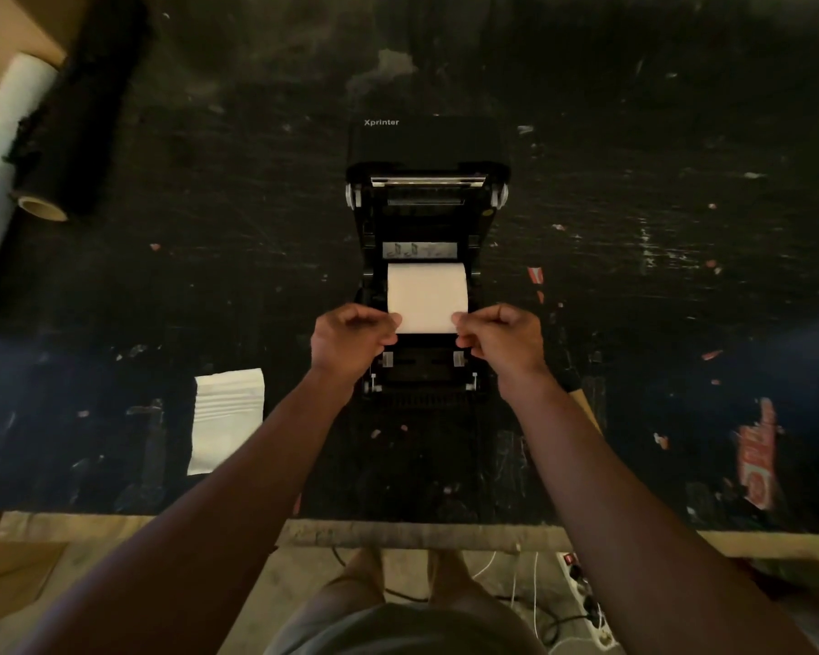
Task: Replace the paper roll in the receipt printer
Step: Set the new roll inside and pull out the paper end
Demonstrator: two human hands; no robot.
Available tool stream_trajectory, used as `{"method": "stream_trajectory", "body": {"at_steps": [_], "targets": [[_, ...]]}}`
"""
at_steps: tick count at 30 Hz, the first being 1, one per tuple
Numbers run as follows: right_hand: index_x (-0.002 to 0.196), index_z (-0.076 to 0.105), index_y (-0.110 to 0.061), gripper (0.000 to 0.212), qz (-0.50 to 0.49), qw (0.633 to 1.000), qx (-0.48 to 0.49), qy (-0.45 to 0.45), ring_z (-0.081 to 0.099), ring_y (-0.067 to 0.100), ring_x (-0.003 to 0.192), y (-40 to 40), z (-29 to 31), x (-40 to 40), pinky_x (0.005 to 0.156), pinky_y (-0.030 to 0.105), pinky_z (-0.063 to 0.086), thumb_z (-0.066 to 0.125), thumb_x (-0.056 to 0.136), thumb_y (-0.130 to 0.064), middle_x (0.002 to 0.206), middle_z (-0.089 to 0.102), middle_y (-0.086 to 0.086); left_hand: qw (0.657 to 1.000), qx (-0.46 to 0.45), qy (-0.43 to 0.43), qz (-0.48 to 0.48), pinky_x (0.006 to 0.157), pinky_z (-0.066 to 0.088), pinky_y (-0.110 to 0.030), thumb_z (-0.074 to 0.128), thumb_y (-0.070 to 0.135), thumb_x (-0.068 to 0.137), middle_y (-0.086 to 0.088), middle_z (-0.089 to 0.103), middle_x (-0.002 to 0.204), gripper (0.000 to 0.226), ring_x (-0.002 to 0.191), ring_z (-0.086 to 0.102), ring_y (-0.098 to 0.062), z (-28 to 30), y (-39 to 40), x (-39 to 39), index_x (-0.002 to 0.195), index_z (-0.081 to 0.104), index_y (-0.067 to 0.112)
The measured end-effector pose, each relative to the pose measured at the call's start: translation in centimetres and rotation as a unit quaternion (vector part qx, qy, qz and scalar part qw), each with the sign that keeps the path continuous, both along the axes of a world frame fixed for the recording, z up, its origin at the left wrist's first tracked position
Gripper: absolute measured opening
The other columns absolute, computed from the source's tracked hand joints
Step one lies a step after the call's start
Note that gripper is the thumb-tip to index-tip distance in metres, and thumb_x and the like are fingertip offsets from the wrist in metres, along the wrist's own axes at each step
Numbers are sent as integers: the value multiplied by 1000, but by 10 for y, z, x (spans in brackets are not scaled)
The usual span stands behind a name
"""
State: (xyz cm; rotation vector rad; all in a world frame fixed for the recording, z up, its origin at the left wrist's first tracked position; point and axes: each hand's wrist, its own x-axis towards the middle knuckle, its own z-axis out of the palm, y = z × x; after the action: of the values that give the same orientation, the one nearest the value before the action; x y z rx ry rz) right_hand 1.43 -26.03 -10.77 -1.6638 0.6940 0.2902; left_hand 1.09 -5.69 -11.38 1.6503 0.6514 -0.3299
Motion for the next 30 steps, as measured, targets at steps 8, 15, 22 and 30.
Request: {"method": "stream_trajectory", "body": {"at_steps": [8, 15, 22, 30], "targets": [[85, 77, -20, 13, 46, 998, -35, 27, 66, 3, 55, -14, -5, -1, 47, 14, 45, 84, 84, -31, 77, 78, -2, 997, -7, 38, -73, 65, 60, -17, 90, 17, 79, -6, 83, 84, 24, 80, 81, -13, -4, 16, 7, 98, 76, 10], [77, 75, -31, 14, 130, 989, -74, 0, 66, -3, 86, -12, -9, -2, 69, 15, 45, 85, 84, -24, 85, 74, -15, 988, 37, 41, -146, 59, 57, -15, 91, 23, 78, 1, 82, 74, 19, 68, 77, -7, -10, 23, 7, 91, 79, 18], [75, 79, -33, 12, 159, 979, -127, -9, 70, 0, 86, -17, -15, 3, 79, 21, 52, 89, 78, -28, 84, 77, -13, 948, 194, -32, -249, 53, 42, 1, 87, 40, 80, 26, 69, 73, 14, 60, 62, 21, -12, 29, 13, 75, 74, 44], [75, 77, -36, 13, 194, 969, -154, 11, 68, 3, 91, -18, -18, 4, 91, 31, 57, 89, 78, -32, 85, 74, -15, 912, 236, -23, -334, 63, 41, -9, 86, 41, 81, 28, 65, 75, 11, 71, 62, 10, -14, 35, 25, 88, 78, 36]]}}
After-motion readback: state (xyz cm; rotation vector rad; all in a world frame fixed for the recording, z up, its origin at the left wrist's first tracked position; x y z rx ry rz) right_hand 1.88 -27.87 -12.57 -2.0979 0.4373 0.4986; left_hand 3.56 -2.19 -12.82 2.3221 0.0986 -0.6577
